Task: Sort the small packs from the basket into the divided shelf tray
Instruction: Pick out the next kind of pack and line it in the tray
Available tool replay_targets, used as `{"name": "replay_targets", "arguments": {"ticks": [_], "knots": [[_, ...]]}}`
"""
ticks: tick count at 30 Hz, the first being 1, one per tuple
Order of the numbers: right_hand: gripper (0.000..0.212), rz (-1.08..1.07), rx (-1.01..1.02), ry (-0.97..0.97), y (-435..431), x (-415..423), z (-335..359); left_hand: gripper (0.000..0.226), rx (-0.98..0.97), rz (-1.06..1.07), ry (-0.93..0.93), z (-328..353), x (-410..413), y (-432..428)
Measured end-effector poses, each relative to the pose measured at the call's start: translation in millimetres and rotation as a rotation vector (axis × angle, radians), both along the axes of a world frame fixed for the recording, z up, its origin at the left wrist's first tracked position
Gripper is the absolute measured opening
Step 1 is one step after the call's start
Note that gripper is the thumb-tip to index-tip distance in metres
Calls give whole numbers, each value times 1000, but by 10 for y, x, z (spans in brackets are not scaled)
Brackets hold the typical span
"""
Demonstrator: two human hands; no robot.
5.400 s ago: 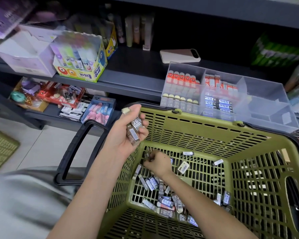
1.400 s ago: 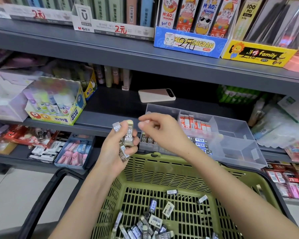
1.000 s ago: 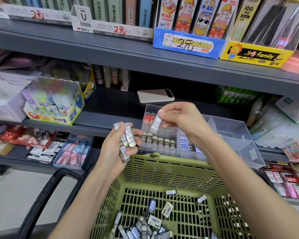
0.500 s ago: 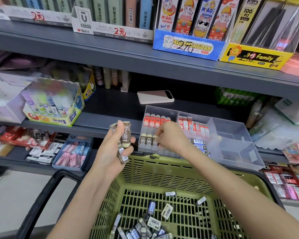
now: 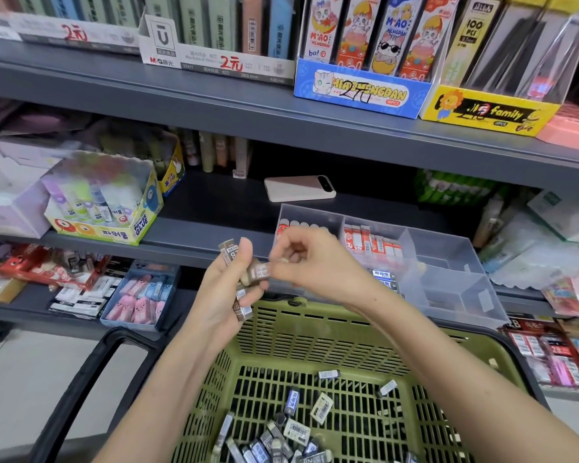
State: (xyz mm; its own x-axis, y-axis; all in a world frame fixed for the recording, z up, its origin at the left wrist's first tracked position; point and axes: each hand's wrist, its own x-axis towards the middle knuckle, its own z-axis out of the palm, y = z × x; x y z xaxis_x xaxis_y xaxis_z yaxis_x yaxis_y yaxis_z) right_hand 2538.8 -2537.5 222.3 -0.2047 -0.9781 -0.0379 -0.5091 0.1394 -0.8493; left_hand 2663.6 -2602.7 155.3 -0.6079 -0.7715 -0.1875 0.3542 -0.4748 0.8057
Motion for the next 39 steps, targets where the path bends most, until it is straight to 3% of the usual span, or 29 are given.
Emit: {"name": "replay_targets", "arguments": {"ticks": [4, 6, 8, 13, 18, 20, 27, 34, 39], "knots": [[23, 72, 54, 139, 77, -1, -29, 38, 30, 25, 34, 13, -41, 27], [44, 164, 1, 304, 111, 39, -75, 41, 32, 36, 36, 19, -61, 37], [52, 177, -47, 330, 131, 17, -96, 44, 61, 45, 45, 25, -59, 35], [43, -206, 47, 48, 118, -423, 15, 47, 245, 48, 193, -18, 4, -30], [6, -228, 264, 94, 54, -624, -99, 36, 317, 86, 231, -38, 26, -73], [11, -224, 306, 83, 8, -601, -179, 31, 346, 92, 235, -38, 32, -79], [19, -243, 312, 291, -108, -450, -345, 25, 378, 117, 251, -9, 21, -73], [25, -185, 369, 742, -179, -363, -421, 23, 386, 123, 238, 3, 14, -68], [33, -86, 410, 621, -167, -447, -348, 24, 374, 121, 233, -9, 8, -84]]}}
